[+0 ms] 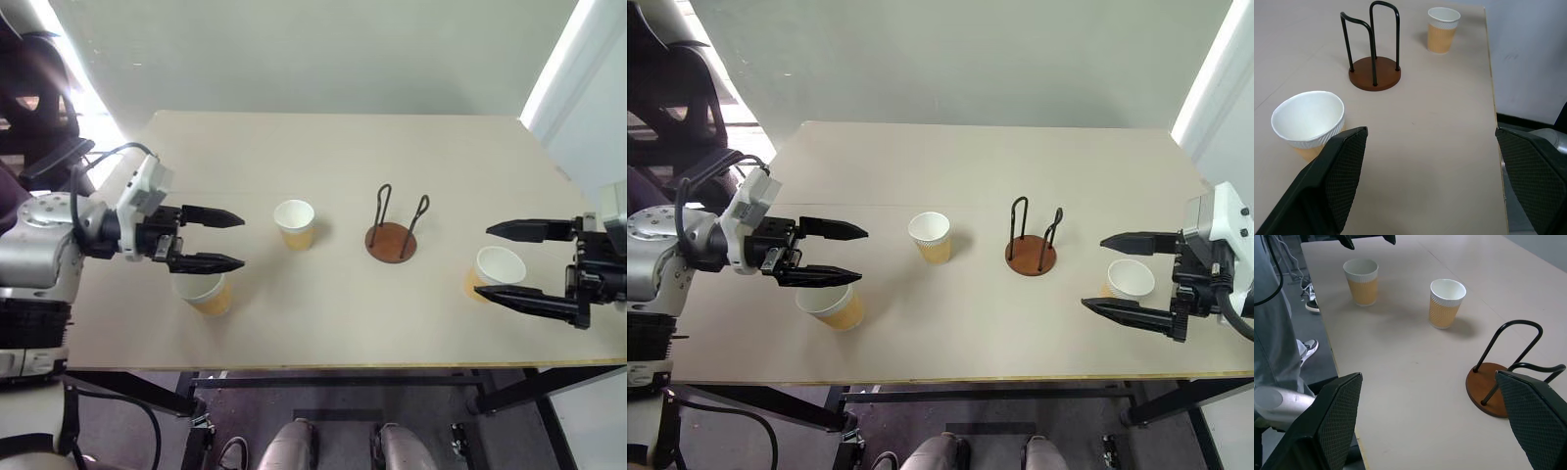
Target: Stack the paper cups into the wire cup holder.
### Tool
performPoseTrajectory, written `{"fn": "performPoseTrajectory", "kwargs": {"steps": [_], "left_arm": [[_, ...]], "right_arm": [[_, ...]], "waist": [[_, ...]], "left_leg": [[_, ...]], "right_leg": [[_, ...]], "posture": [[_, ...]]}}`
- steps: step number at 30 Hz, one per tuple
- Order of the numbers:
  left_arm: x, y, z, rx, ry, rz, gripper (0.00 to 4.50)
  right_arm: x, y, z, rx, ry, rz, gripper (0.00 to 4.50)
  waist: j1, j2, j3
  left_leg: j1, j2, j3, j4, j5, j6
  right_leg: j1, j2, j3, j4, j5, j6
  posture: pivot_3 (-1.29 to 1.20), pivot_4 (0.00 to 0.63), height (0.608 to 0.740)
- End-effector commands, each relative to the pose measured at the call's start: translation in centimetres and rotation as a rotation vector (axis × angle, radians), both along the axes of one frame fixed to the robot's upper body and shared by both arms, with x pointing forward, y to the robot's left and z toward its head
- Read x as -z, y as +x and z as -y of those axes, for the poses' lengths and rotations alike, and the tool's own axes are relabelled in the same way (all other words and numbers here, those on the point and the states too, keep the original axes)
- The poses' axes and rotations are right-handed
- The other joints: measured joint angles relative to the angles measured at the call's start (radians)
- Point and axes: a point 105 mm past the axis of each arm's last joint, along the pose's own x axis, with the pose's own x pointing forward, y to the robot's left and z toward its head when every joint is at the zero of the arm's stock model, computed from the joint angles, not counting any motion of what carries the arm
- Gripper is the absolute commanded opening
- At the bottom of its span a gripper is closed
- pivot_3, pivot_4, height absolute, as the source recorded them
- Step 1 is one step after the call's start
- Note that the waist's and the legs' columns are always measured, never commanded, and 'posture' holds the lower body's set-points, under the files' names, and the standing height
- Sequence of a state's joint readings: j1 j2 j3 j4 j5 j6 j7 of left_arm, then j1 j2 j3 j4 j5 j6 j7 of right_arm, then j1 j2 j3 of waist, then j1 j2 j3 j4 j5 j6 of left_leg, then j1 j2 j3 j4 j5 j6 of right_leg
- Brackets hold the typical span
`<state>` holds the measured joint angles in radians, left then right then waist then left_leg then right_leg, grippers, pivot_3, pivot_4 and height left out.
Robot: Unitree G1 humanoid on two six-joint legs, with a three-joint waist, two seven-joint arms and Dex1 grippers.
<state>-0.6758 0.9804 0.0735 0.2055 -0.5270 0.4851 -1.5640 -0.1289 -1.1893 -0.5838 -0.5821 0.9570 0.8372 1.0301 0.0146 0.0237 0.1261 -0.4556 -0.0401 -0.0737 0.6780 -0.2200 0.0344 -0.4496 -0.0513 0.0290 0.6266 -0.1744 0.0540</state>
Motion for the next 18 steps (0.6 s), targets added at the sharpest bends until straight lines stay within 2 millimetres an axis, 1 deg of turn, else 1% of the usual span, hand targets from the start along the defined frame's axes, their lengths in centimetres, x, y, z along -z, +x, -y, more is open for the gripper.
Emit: {"fn": "performPoseTrajectory", "kwargs": {"steps": [1, 9, 12, 15, 18], "left_arm": [[-1.5, -0.6, -0.3, -0.002, -0.004, 0.053, 4.47], [-1.5, -0.5, -0.5, -0.01, -0.003, 0.053, 4.47], [-1.8, -0.3, -1.2, -0.036, 0.012, 0.068, 4.47], [-2.2, -0.1, -1.8, -0.054, 0.023, 0.08, 4.47], [-2.5, 0.1, -2.2, -0.069, 0.028, 0.091, 4.47]], "right_arm": [[-0.6, -0.1, 0.0, -0.006, -0.002, 0.037, 4.5], [-0.6, -0.1, 0.0, 0.014, 0.009, 0.034, 4.5], [-0.2, 0.6, -0.7, 0.07, 0.057, 0.036, 4.5], [1.2, 1.7, -1.9, 0.15, 0.081, 0.006, 4.5], [3.3, 2.8, -2.4, 0.246, 0.088, -0.045, 4.5]], "waist": [[0.0, 0.0, 0.0], [0.0, 0.0, 0.0], [-0.001, 0.0, 0.0], [-0.003, 0.0, 0.0], [-0.003, -0.001, 0.0]], "left_leg": [[0.0, 0.0, 0.0, 0.0, 0.0, 0.0], [0.0, 0.0, 0.0, 0.0, -0.001, -0.001], [0.0, 0.0, 0.0, 0.0, -0.001, -0.001], [0.002, 0.0, 0.0, 0.0, 0.001, 0.0], [0.002, 0.001, 0.0, -0.001, 0.003, 0.002]], "right_leg": [[0.0, 0.0, 0.0, 0.0, 0.0, 0.0], [0.0, 0.0, 0.0, 0.0, 0.0, 0.0], [0.0, 0.0, 0.0, 0.0, 0.0, 0.0], [0.0, 0.0, 0.0, 0.0, 0.001, -0.001], [0.0, 0.001, 0.0, 0.0, 0.001, 0.0]], "posture": [[0.0, 0.15, 0.74], [0.0, 0.15, 0.74], [0.0, 0.15, 0.74], [0.0, 0.15, 0.74], [0.0, 0.15, 0.74]]}}
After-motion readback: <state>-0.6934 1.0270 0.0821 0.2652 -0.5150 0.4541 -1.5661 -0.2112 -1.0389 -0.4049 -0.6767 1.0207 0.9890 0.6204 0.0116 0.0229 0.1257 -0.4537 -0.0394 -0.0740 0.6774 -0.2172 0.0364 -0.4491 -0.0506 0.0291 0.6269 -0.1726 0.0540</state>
